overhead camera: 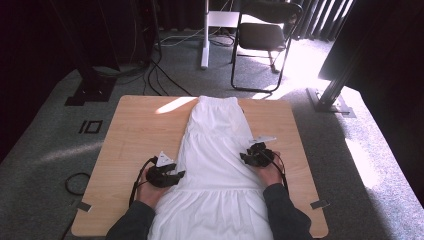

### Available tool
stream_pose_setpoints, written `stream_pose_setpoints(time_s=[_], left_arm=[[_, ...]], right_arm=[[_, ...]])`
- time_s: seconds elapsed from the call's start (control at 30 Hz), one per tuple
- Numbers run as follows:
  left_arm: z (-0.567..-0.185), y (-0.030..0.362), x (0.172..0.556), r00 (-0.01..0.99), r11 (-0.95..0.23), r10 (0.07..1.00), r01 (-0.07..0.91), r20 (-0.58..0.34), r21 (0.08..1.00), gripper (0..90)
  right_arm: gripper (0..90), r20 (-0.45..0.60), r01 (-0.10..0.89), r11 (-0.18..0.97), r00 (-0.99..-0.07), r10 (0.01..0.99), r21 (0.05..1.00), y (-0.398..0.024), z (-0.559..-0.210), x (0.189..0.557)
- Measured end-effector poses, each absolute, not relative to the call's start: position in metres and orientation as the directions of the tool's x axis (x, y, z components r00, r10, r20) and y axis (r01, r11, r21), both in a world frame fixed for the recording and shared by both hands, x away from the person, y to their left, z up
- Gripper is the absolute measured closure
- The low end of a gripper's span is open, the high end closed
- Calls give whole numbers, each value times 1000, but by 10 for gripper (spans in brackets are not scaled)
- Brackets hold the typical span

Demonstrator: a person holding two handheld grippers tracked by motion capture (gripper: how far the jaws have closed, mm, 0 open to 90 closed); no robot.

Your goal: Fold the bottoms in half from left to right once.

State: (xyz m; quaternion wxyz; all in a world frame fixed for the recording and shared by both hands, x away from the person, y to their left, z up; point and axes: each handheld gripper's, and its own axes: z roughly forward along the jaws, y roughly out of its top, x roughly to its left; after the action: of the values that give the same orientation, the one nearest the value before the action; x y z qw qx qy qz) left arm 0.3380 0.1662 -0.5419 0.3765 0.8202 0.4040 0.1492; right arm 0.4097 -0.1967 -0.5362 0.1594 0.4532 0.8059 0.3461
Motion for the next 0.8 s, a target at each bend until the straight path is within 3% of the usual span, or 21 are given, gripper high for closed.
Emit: stream_pose_setpoints(time_s=[0.07,0.1,0.13,0.3,0.37,0.4,0.53,0.7,0.8], left_arm=[[-543,164,338,640,-400,765,550,-62,733,482],[-543,164,338,640,-400,765,550,-62,733,483],[-545,164,337,646,-413,761,551,-58,725,483],[-550,163,334,648,-417,759,565,-69,712,478],[-552,162,332,654,-416,754,549,-62,725,476],[-552,161,331,655,-419,753,547,-59,725,476],[-548,162,333,650,-416,757,556,-65,719,471],[-521,163,351,632,-396,775,523,-31,755,448],[-516,150,385,612,-392,791,535,-23,748,443]], right_arm=[[804,38,637,388,-548,836,666,-193,-540,414],[804,38,637,388,-548,836,666,-193,-540,414],[883,-13,623,403,-533,846,670,-194,-535,411],[886,-78,532,286,-378,922,797,-223,-496,392],[885,-76,554,278,-360,930,785,-228,-498,393],[879,-62,612,276,-347,936,741,-234,-516,399],[859,-17,675,253,-336,942,693,-237,-550,404],[835,-28,671,263,-340,940,693,-235,-550,405],[836,-13,673,249,-335,942,696,-237,-550,405]])
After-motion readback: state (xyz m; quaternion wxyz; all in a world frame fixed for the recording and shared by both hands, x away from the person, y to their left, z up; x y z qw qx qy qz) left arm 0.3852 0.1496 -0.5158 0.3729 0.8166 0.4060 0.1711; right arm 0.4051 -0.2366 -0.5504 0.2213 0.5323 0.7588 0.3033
